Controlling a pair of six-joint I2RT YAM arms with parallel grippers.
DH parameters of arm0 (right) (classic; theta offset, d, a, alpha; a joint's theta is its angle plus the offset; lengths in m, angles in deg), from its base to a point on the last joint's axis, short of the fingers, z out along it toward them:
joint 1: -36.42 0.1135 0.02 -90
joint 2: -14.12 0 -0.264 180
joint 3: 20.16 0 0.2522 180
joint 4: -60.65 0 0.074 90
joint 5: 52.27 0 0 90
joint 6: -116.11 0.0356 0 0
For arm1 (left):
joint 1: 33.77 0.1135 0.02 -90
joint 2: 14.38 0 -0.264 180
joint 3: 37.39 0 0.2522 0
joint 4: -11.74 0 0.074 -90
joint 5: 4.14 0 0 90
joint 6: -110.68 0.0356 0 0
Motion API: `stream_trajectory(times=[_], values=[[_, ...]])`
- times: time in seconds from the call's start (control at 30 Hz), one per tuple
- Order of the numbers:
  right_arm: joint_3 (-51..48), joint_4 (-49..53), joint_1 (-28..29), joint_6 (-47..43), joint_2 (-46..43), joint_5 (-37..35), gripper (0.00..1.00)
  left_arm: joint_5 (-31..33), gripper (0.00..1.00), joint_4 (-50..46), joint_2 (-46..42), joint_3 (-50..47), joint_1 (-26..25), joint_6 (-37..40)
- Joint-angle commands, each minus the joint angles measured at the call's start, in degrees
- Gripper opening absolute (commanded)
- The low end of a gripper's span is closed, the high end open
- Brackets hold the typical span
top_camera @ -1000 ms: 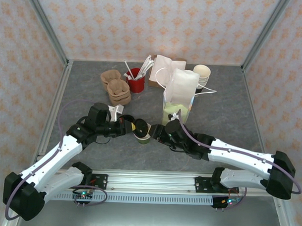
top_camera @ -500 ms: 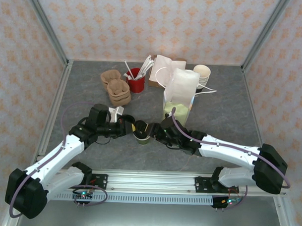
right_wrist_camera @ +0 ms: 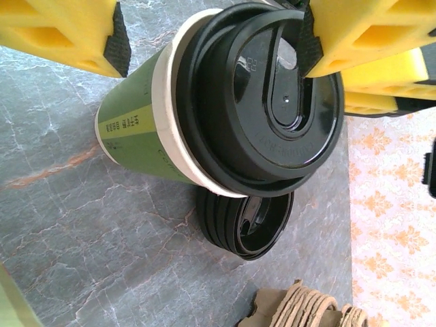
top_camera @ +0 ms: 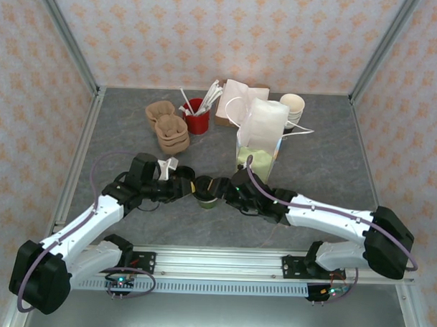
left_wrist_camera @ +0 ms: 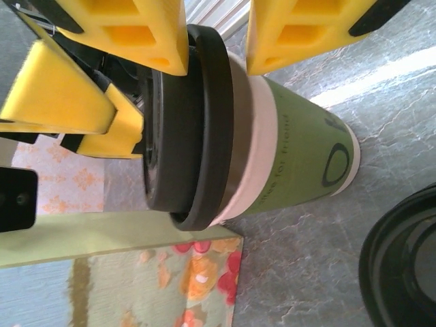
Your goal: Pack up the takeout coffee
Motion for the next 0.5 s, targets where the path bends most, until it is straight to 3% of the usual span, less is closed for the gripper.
stream_trajectory(times=[0.0, 0.3, 0.47], values=[[2.37, -0.90, -0.39, -0.98, 0.71, -0.71, 0.68, -1.09, 0.30, 2.39, 0.15, -0.98, 0.37, 0.93], [3.58, -1.15, -0.56, -1.53, 2.46, -0.37, 0.69, -1.95, 0.33, 2.16, 0.20, -1.02, 0.38, 2.13], [3.46, -0.87, -0.61, -1.50, 2.56, -0.66, 0.69, -2.19, 0.40, 1.31, 0.12, -0.29, 0.32, 3.31]])
